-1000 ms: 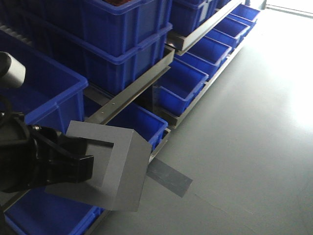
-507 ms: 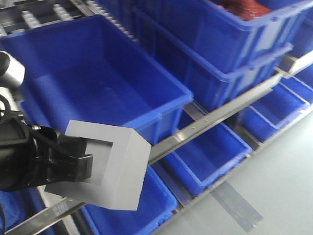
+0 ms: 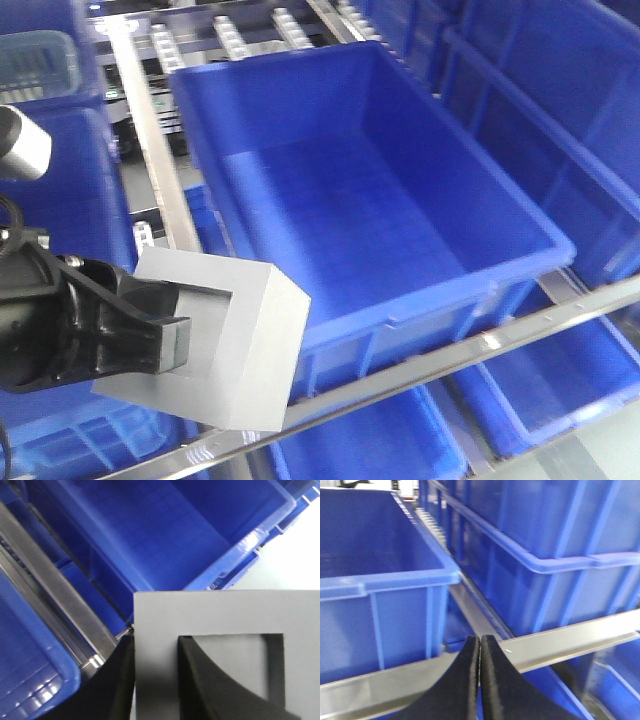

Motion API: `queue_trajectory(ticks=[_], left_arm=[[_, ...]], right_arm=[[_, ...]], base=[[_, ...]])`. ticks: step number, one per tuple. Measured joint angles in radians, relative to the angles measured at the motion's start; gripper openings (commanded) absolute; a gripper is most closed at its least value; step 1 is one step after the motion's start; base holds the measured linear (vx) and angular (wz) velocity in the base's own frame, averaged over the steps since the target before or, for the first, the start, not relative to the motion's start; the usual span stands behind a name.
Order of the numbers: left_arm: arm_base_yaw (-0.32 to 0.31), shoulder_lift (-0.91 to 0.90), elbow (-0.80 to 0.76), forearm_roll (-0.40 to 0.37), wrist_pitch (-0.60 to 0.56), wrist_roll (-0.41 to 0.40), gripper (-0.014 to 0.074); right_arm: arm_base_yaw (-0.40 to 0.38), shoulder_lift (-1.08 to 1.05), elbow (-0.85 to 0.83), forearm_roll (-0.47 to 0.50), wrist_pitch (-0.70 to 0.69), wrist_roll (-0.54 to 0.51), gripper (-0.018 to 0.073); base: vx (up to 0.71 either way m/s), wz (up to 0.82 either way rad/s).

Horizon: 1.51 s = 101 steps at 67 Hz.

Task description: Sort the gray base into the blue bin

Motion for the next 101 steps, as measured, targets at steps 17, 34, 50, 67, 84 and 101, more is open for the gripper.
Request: queue_trajectory(ticks=[17, 34, 50, 67, 84, 101], left_arm=[[0.000, 0.000, 0.000, 0.000, 0.000, 0.000, 0.0003], [0.000, 0.000, 0.000, 0.000, 0.000, 0.000, 0.0003], [0.000, 0.000, 0.000, 0.000, 0.000, 0.000, 0.0003], [0.000, 0.000, 0.000, 0.000, 0.000, 0.000, 0.0003], [0.000, 0.000, 0.000, 0.000, 0.000, 0.000, 0.0003], [0.000, 0.000, 0.000, 0.000, 0.000, 0.000, 0.0003]], right_arm=[[0.000, 0.000, 0.000, 0.000, 0.000, 0.000, -0.0009], [0.000, 0.000, 0.000, 0.000, 0.000, 0.000, -0.0009], [0.000, 0.000, 0.000, 0.000, 0.000, 0.000, -0.0009], [0.000, 0.000, 0.000, 0.000, 0.000, 0.000, -0.0009], [0.000, 0.000, 0.000, 0.000, 0.000, 0.000, -0.0009], [0.000, 0.000, 0.000, 0.000, 0.000, 0.000, -0.0009]], base=[[0.05, 0.36], [0.03, 0.38], [0.02, 0.30], [0.01, 0.14], [0.00, 0.00], [0.00, 0.00]])
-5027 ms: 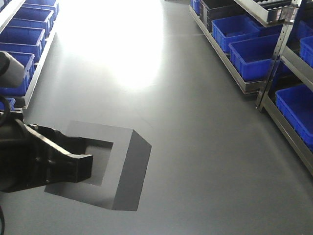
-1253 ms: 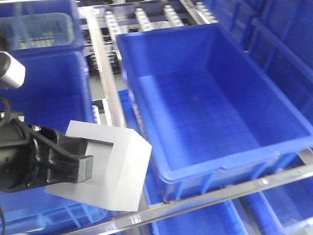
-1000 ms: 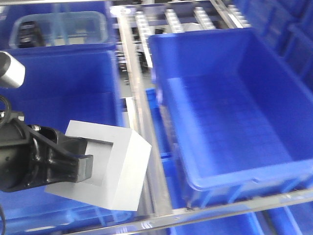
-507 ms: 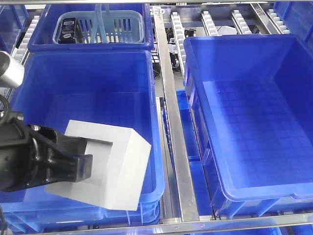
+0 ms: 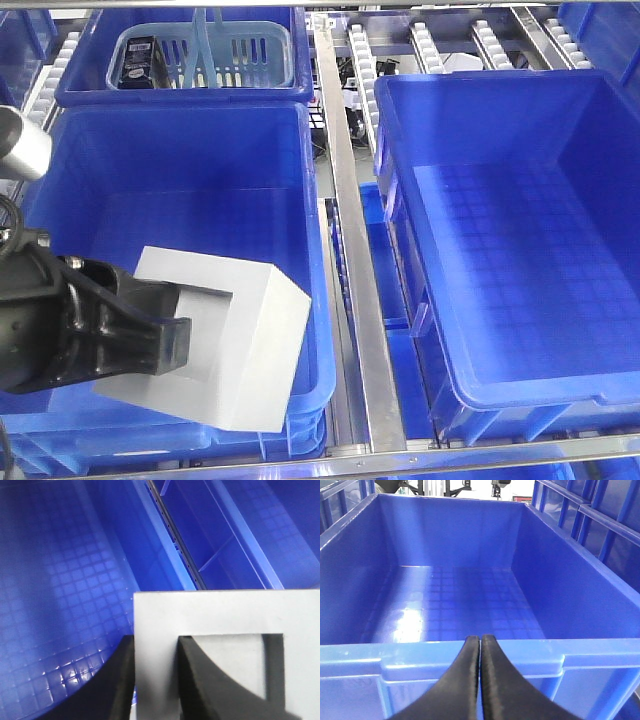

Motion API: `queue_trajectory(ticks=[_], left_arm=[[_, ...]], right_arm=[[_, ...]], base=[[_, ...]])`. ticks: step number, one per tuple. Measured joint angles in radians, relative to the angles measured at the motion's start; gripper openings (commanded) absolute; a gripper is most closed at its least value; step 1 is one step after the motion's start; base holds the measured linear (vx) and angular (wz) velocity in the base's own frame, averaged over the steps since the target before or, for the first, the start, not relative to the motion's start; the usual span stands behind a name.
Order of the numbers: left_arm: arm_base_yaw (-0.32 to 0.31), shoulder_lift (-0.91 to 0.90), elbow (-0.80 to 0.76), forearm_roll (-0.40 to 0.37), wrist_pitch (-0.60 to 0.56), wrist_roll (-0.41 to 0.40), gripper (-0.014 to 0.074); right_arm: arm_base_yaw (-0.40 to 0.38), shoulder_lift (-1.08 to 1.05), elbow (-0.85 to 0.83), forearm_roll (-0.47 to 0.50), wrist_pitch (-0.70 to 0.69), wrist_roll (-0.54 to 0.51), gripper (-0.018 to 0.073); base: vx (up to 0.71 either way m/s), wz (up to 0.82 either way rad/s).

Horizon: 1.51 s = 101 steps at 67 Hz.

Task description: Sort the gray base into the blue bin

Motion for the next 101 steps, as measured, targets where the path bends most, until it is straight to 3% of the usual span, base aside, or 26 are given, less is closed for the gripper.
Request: queue_trajectory(ticks=[80, 101], left_arm=[[0.000, 0.000, 0.000, 0.000, -0.013, 0.000, 0.0003], [0.000, 0.000, 0.000, 0.051, -0.074, 0.000, 0.0003]], right_arm=[[0.000, 0.000, 0.000, 0.000, 0.000, 0.000, -0.0009], [0.000, 0.000, 0.000, 0.000, 0.000, 0.000, -0.0009]], base=[[0.00, 0.00], [0.00, 0.00]])
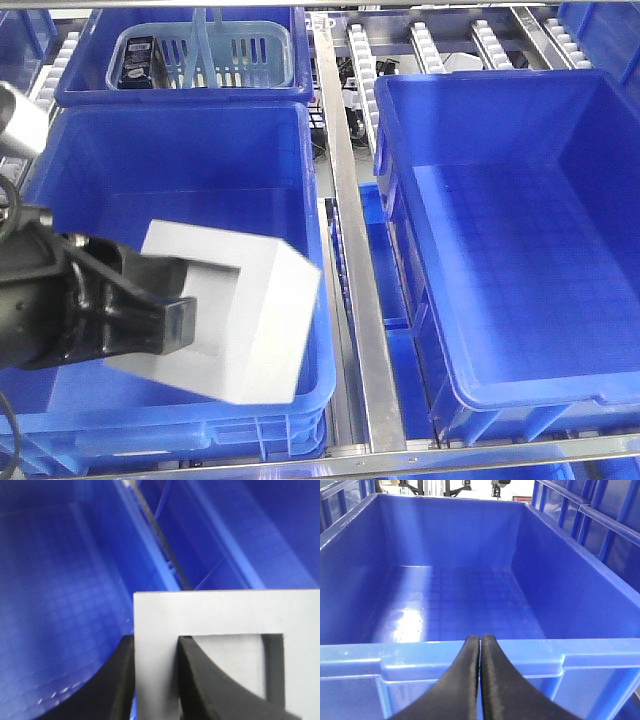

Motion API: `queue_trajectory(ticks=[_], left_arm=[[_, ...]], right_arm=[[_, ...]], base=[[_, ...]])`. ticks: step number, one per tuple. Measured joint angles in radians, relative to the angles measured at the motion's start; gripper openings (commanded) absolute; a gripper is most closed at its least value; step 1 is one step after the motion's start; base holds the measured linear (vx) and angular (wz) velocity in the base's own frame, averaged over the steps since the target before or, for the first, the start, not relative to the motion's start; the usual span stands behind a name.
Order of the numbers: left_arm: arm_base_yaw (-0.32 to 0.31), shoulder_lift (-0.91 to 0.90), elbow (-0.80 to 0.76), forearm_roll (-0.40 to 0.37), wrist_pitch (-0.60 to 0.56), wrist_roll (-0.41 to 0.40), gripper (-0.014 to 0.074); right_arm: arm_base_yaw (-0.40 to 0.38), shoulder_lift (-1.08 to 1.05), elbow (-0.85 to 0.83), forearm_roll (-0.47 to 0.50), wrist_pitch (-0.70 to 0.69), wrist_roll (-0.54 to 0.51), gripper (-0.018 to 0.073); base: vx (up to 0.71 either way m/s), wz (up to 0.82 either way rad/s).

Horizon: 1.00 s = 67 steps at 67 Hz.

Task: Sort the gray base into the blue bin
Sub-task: 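Swing the left arm over the farther blue bin with the frame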

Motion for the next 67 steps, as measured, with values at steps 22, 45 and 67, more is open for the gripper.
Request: queue_trajectory(ticks=[22, 45, 67], left_arm=[[0.000, 0.087, 0.000, 0.002, -0.221, 0.004, 0.0003], [0.000, 0.270, 0.000, 0.024, -0.484, 0.004, 0.0003], [0.000, 0.481, -0.140, 0.107, -0.670, 0.005, 0.0003]], right_arm=[[0.000, 0.000, 0.000, 0.000, 0.000, 0.000, -0.0009], [0.000, 0.000, 0.000, 0.000, 0.000, 0.000, -0.0009], [0.000, 0.000, 0.000, 0.000, 0.000, 0.000, -0.0009]], base=[[0.00, 0.00], [0.00, 0.00], [0.00, 0.00]])
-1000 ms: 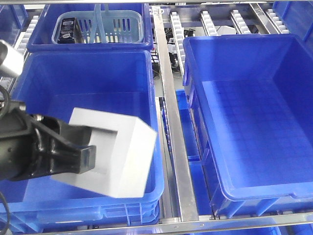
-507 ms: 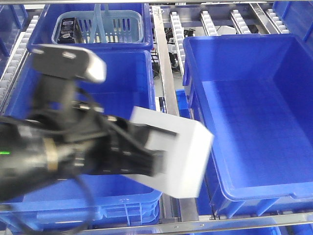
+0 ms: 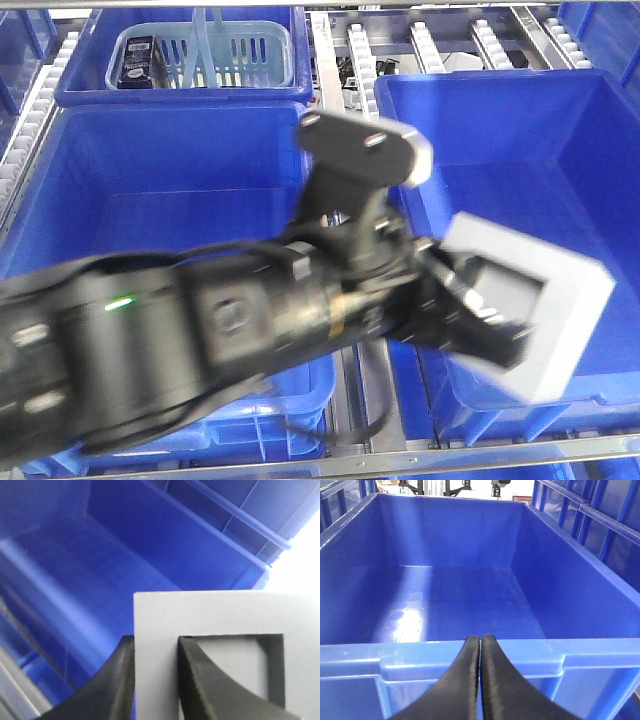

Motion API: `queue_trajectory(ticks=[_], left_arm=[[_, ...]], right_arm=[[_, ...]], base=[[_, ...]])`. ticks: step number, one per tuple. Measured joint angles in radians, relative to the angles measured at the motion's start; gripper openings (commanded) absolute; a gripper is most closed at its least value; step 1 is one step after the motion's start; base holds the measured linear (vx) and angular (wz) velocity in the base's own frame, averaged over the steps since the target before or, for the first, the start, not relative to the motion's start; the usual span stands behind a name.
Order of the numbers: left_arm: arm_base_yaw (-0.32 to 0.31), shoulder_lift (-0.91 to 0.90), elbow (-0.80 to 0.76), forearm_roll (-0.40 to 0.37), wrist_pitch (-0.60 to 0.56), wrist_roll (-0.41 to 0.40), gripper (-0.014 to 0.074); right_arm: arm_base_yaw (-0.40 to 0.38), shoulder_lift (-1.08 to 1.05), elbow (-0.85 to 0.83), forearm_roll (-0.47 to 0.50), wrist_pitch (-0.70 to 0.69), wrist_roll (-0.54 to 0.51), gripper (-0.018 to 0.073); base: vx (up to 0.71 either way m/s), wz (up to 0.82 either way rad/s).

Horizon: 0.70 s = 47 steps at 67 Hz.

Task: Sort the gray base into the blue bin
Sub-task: 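Swing the left arm over the farther blue bin with the frame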

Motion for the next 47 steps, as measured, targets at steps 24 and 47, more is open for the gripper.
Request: queue_trajectory(ticks=[24, 47], left_arm=[[0.029, 0.308, -0.285, 0.129, -0.022, 0.000, 0.0004], [0.074, 0.511, -0.408, 0.132, -0.023, 0.000, 0.0055]], right_arm=[[0.000, 0.000, 0.000, 0.000, 0.000, 0.000, -0.0009], [0.000, 0.000, 0.000, 0.000, 0.000, 0.000, -0.0009]], base=[[0.00, 0.00], [0.00, 0.00]])
